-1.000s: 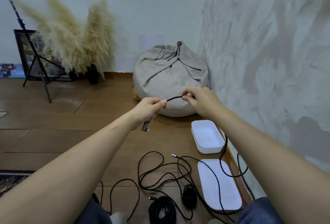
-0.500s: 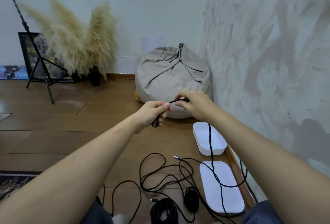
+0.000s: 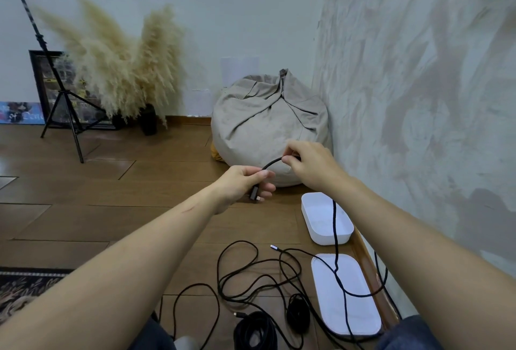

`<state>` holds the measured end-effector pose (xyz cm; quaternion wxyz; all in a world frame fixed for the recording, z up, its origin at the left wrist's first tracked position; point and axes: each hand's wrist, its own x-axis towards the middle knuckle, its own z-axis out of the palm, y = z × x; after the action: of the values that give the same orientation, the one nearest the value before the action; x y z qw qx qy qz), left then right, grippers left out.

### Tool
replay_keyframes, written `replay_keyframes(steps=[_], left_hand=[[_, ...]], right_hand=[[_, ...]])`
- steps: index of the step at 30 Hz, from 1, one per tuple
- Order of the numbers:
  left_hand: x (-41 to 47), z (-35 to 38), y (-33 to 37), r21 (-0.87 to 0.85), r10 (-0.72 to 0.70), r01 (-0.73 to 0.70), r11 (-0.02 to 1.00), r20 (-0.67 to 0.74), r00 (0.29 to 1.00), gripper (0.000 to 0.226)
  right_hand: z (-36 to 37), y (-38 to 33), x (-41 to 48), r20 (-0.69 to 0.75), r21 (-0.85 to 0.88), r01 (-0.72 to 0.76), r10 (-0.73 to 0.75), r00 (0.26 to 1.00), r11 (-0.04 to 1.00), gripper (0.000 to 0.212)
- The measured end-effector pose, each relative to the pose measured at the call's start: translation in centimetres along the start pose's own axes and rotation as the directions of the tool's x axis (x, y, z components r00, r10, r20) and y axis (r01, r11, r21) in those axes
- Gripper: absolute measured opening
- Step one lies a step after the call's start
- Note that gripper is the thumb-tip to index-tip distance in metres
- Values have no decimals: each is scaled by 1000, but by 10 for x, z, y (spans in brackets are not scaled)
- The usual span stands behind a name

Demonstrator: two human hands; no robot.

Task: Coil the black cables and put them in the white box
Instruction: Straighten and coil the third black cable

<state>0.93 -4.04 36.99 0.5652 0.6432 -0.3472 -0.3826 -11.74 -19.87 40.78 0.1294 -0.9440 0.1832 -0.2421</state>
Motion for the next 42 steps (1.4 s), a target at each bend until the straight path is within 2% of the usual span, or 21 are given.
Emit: replay_keyframes(steps=[6, 10, 19, 22, 24, 26, 28, 33, 35, 37, 40, 42], left_hand=[[0, -5, 0, -23, -44, 45, 999, 42, 998, 27], [0, -6, 2, -31, -48, 50, 998, 56, 997, 26], [-3, -1, 13, -31, -18, 21, 999, 101, 995, 26], [-9, -2, 25, -51, -8, 18, 999, 190, 982, 27], [-13, -1, 38, -130, 31, 0, 991, 237, 971, 25], [-15, -1, 51, -253, 105, -41, 966, 244, 964, 23], [-14, 4, 60, -370, 165, -78, 926, 208, 964, 23], [2, 13, 56, -520, 228, -232, 822, -73, 971, 21], [7, 11, 51, -477, 247, -300, 826, -172, 954, 21], [11, 11, 46, -329, 290, -362, 872, -248, 924, 21], [16, 8, 32, 61, 399, -402, 914, -330, 856, 18], [17, 1, 21, 300, 424, -341, 891, -281, 861, 18]], right_hand=[[-3, 0, -1, 9, 36, -3, 2, 1000, 999, 11], [-5, 2, -2, -50, 107, -34, 40, 998, 994, 13], [-7, -1, 0, -108, 198, -4, 26, 994, 980, 13], [-12, -2, 5, -158, 312, -28, 81, 984, 950, 11], [-17, -1, 9, -179, 438, -31, 121, 976, 899, 10], [-17, -1, 11, -128, 508, -28, 108, 986, 861, 14], [-7, -6, 8, 4, 510, -35, 39, 999, 860, 19], [16, -29, 1, 290, 422, -57, -75, 954, 905, 25], [13, -36, -2, 348, 391, -46, -101, 932, 919, 24], [8, -38, -2, 367, 327, -11, -117, 923, 945, 20], [-5, -36, -1, 456, 211, 28, -123, 881, 977, 16], [-15, -34, 2, 471, 168, 47, -122, 874, 985, 16]])
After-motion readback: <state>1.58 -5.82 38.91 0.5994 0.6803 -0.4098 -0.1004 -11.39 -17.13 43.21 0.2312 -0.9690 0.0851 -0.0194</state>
